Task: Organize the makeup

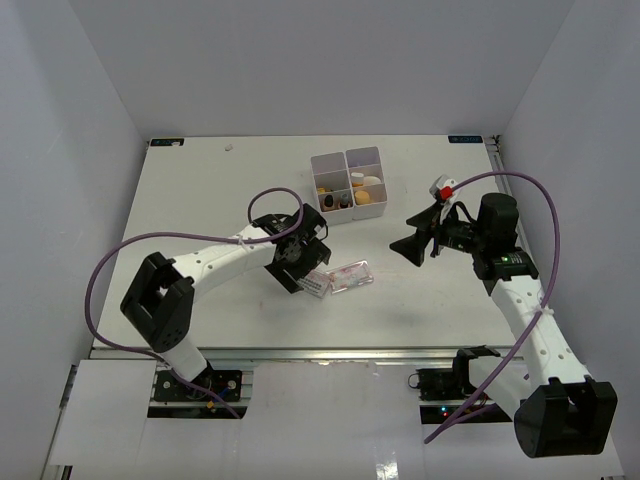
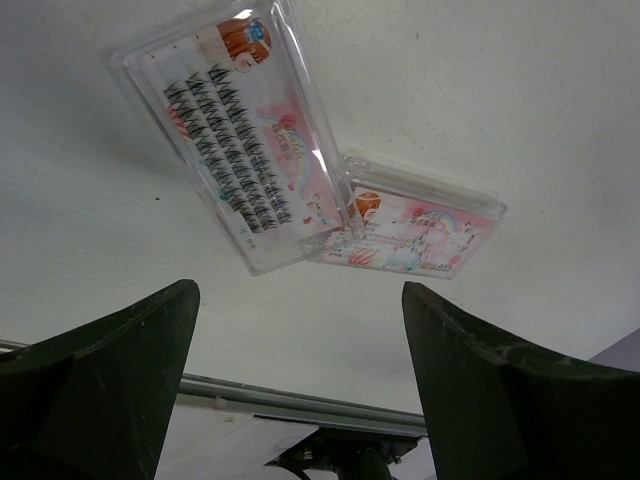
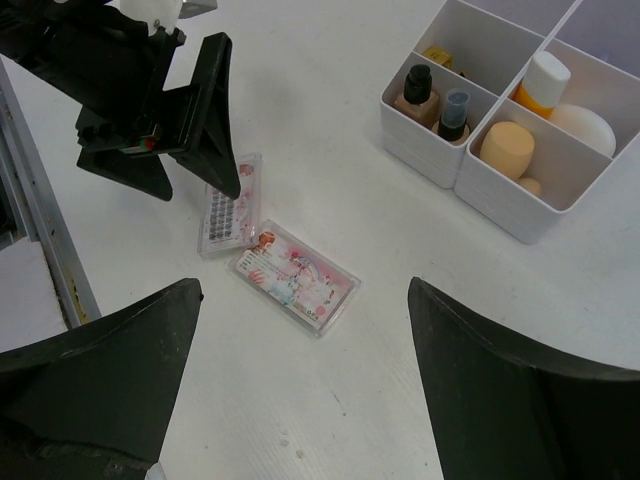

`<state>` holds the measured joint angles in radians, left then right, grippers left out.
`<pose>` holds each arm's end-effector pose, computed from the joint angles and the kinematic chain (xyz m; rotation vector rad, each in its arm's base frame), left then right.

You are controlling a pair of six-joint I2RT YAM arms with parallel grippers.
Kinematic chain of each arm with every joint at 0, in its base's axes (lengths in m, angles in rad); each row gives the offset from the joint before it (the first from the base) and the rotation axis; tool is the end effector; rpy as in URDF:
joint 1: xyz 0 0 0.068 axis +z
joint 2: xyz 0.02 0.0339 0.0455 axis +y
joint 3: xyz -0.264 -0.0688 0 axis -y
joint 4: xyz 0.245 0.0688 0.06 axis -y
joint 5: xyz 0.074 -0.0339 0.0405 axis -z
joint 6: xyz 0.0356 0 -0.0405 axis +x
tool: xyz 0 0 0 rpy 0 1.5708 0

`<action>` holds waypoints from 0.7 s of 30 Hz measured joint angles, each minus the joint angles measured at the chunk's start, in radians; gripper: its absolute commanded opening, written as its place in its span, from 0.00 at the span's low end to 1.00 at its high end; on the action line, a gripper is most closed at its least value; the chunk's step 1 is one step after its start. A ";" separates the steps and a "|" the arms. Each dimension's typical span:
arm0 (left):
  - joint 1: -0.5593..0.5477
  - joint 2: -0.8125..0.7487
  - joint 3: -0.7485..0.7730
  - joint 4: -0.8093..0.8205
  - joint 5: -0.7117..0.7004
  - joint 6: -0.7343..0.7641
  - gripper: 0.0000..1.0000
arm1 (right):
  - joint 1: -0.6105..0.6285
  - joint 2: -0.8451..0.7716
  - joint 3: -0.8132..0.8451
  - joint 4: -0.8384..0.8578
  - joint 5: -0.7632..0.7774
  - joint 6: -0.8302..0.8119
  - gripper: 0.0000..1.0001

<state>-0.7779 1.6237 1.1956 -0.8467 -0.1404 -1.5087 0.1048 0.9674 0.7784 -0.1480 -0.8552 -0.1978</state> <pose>0.2269 -0.2165 0.2255 -1.0559 2.6756 -0.3064 0.2100 0.0491 0.3116 -0.8291 1.6572 0.7445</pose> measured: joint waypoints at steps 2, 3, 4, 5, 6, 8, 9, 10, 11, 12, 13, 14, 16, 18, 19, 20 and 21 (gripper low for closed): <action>0.003 0.037 0.032 -0.010 0.014 -0.007 0.95 | -0.001 -0.002 -0.004 0.002 0.006 0.007 0.90; 0.004 0.051 0.045 -0.019 0.020 -0.010 0.96 | -0.002 -0.002 -0.006 0.002 0.007 0.009 0.90; 0.006 0.064 0.056 -0.026 0.025 -0.013 0.97 | -0.003 -0.002 -0.007 0.002 0.009 0.011 0.90; 0.007 0.077 0.067 -0.032 0.030 -0.016 0.98 | -0.003 -0.003 -0.008 0.002 0.010 0.012 0.90; 0.009 0.091 0.077 -0.039 0.034 -0.019 0.98 | -0.003 -0.004 -0.008 0.002 0.011 0.012 0.90; 0.011 0.119 0.088 -0.044 0.045 -0.020 0.98 | -0.005 -0.009 -0.008 0.002 0.012 0.012 0.90; 0.014 0.129 0.088 -0.047 0.049 -0.021 0.98 | -0.005 -0.010 -0.008 0.002 0.013 0.013 0.90; 0.016 0.140 0.089 -0.050 0.053 -0.022 0.98 | -0.005 -0.012 -0.008 0.002 0.014 0.014 0.90; 0.018 0.149 0.089 -0.053 0.057 -0.022 0.98 | -0.005 -0.013 -0.008 0.002 0.014 0.015 0.90; 0.021 0.157 0.089 -0.056 0.062 -0.023 0.98 | -0.005 -0.014 -0.008 0.002 0.014 0.015 0.90; 0.024 0.163 0.089 -0.058 0.067 -0.023 0.98 | -0.005 -0.014 -0.008 0.002 0.014 0.015 0.90; 0.028 0.168 0.089 -0.060 0.071 -0.023 0.98 | -0.005 -0.015 -0.008 0.002 0.014 0.016 0.90; 0.036 0.173 0.089 -0.061 0.077 -0.022 0.98 | -0.005 -0.015 -0.008 0.002 0.014 0.016 0.90; 0.046 0.174 0.089 -0.058 0.081 -0.022 0.98 | -0.006 -0.015 -0.008 0.002 0.014 0.016 0.90; 0.051 0.174 0.089 -0.056 0.083 -0.022 0.98 | -0.006 -0.015 -0.008 0.002 0.014 0.016 0.90; 0.057 0.175 0.089 -0.053 0.085 -0.021 0.98 | -0.006 -0.015 -0.008 0.002 0.014 0.017 0.90; 0.062 0.178 0.089 -0.050 0.088 -0.020 0.98 | -0.006 -0.015 -0.008 0.002 0.014 0.018 0.90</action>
<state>-0.7160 1.8018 1.2846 -0.8964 -0.0529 -1.5291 0.0988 0.9524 0.7700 -0.1455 -0.8410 -0.1802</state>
